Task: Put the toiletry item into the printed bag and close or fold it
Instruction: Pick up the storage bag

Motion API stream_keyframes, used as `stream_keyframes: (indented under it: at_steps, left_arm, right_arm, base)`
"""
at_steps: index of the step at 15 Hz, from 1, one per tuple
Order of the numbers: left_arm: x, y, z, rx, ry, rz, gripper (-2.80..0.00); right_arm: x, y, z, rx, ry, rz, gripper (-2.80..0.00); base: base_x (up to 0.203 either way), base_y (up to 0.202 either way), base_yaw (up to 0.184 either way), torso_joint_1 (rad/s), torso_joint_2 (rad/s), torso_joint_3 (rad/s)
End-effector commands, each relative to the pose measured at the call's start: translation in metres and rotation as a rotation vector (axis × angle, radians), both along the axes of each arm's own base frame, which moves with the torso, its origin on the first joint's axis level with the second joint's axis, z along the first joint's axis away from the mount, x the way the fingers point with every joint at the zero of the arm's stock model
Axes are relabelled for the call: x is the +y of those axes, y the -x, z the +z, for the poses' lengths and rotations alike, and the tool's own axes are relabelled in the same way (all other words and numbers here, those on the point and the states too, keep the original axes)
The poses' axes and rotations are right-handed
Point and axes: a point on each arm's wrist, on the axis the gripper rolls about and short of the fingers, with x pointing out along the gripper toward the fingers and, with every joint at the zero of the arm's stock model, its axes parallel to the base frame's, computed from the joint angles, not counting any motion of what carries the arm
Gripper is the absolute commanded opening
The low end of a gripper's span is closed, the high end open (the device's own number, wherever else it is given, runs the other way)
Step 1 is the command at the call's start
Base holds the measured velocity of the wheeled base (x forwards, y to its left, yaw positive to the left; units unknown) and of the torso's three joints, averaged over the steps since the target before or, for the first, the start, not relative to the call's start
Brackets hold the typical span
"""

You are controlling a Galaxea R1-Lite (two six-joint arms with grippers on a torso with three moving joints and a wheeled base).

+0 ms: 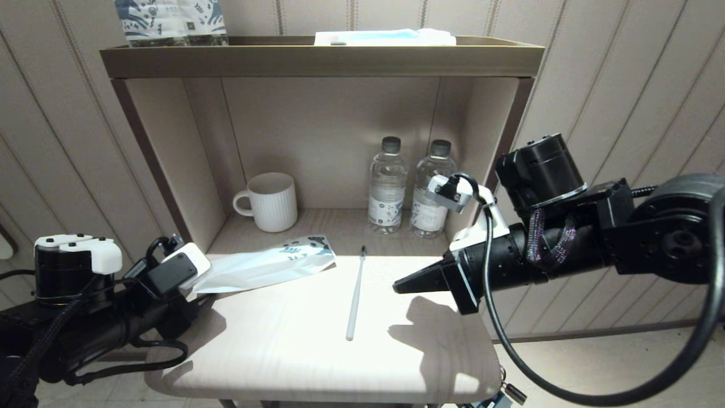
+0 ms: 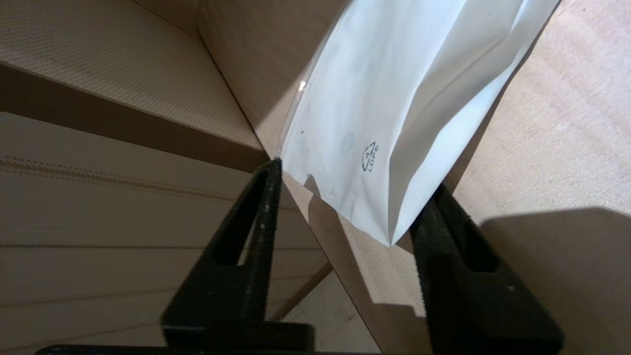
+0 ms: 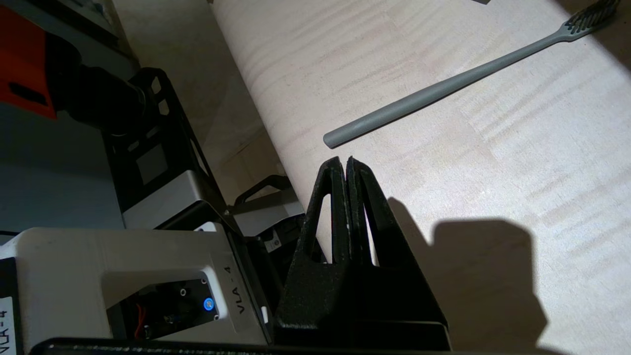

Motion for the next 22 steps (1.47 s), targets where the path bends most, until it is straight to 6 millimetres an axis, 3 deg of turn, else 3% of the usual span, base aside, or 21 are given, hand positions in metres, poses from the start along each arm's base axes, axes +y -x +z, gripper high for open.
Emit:
stream_keyframes:
  at_steps: [1, 8, 12, 16, 19, 22]
  left_arm:
    - [0.0, 0.0, 0.002, -0.014, 0.001, -0.003, -2.8]
    - [-0.012, 0.003, 0.006, -0.037, 0.009, -0.064, -2.8]
    - [-0.024, 0.011, 0.027, -0.258, 0.013, -0.072, -2.8]
    - [-0.035, 0.043, 0.041, -0.43, -0.041, -0.093, -2.8]
    - [-0.033, 0.062, 0.056, -0.59, -0.089, -0.094, -2.8]
    - [-0.031, 0.064, 0.078, -0.759, -0.084, -0.061, -2.8]
  right_arm:
    - [-0.001, 0.0, -0.001, 0.004, 0.0, 0.002, -2.8]
    - [-0.002, 0.002, 0.0, 0.0, -0.001, 0.0, -2.8]
    - [-0.008, 0.013, 0.011, -0.025, -0.018, 0.0, -2.8]
    - [-0.014, 0.026, 0.025, -0.019, -0.06, -0.022, -2.8]
    - [-0.023, 0.035, 0.035, -0.011, -0.093, -0.05, -2.8]
    - [-0.031, 0.034, 0.038, 0.003, -0.111, -0.088, -2.8]
  base:
    - [0.0, 0.0, 0.0, 0.0, 0.0, 0.0]
    - [0.0, 0.0, 0.0, 0.0, 0.0, 0.0]
    - [0.0, 0.0, 0.0, 0.0, 0.0, 0.0]
    - [0.0, 0.0, 0.0, 0.0, 0.0, 0.0]
    - [0.0, 0.0, 0.0, 0.0, 0.0, 0.0]
    - [0.0, 0.0, 0.0, 0.0, 0.0, 0.0]
